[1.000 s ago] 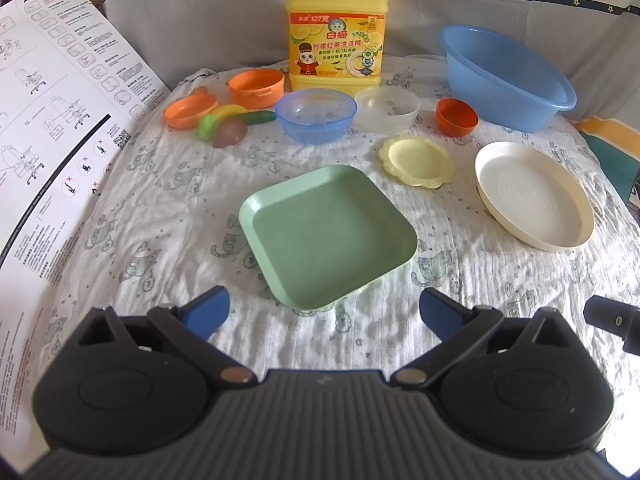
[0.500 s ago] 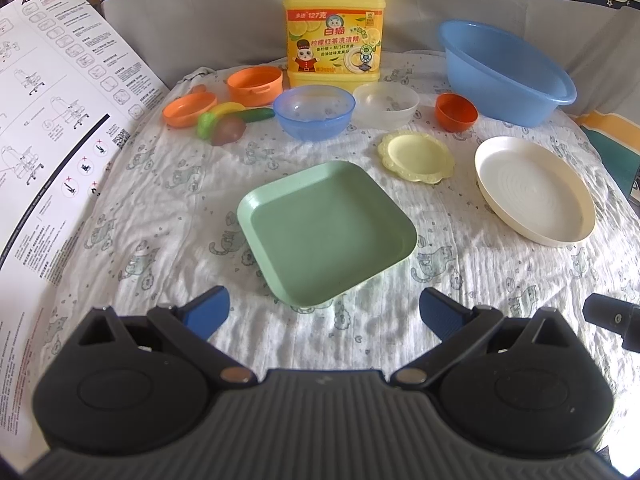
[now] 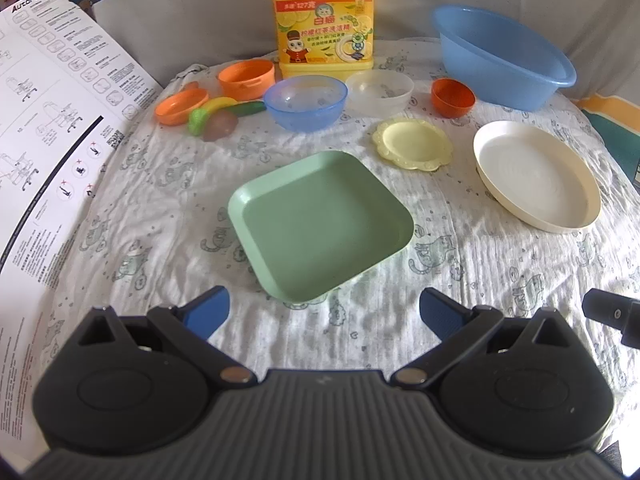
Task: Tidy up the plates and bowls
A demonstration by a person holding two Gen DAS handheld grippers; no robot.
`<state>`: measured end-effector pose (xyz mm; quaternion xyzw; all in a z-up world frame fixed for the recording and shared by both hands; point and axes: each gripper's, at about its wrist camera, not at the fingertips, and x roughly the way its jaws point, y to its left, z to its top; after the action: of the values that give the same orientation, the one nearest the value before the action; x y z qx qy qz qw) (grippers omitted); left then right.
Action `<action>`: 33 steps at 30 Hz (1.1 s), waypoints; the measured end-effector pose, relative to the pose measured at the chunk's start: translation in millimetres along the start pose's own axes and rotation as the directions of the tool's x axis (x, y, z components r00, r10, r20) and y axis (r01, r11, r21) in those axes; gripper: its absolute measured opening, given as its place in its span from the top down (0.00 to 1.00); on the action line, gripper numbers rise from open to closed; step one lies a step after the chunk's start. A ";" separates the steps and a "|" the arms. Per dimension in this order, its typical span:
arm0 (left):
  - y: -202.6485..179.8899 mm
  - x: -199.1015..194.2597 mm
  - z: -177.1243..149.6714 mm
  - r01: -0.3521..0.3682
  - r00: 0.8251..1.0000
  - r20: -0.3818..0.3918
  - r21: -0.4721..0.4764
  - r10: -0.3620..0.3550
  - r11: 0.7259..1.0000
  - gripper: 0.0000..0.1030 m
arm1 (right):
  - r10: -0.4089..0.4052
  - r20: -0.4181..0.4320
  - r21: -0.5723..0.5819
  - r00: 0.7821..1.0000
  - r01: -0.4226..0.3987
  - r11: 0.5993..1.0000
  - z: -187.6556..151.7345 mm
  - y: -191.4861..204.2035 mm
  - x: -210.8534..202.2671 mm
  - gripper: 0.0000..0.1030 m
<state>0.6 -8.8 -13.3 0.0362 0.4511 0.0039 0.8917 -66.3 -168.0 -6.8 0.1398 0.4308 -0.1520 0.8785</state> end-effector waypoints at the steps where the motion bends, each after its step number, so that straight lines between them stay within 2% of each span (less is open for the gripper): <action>1: -1.6 1.8 0.2 0.000 1.000 -0.003 0.004 0.000 1.000 0.00 | 0.001 -0.002 0.002 1.000 -0.001 1.000 0.3 -1.0 1.7 0.00; 9: -24.4 18.4 11.0 0.002 1.000 -0.008 0.048 -0.002 0.999 0.00 | -0.017 0.027 0.002 0.999 0.017 1.000 9.8 -17.0 14.6 0.00; 17: -69.9 40.3 46.9 0.045 0.999 0.010 0.093 -0.046 0.995 0.00 | -0.017 0.060 0.067 0.998 0.013 0.998 35.7 -51.6 34.5 0.00; 21: -95.6 54.5 64.6 0.074 0.997 0.004 0.105 -0.074 0.992 0.00 | -0.012 0.098 0.057 0.995 0.006 0.998 47.0 -65.9 44.6 0.00; 29: -135.5 89.3 82.7 0.082 0.996 -0.041 0.109 -0.078 0.991 0.00 | 0.019 0.164 0.026 0.986 -0.024 0.999 88.3 -78.4 75.9 0.00; 33: -141.4 104.1 86.9 0.085 0.995 -0.063 0.091 -0.080 0.992 0.04 | 0.029 0.154 0.016 0.988 -0.031 0.999 113.9 -81.4 96.8 0.04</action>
<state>128.7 -150.9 -55.3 0.0592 0.4780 -0.0530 0.8747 39.9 -299.5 -26.3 0.1424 0.3581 -0.1531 0.9100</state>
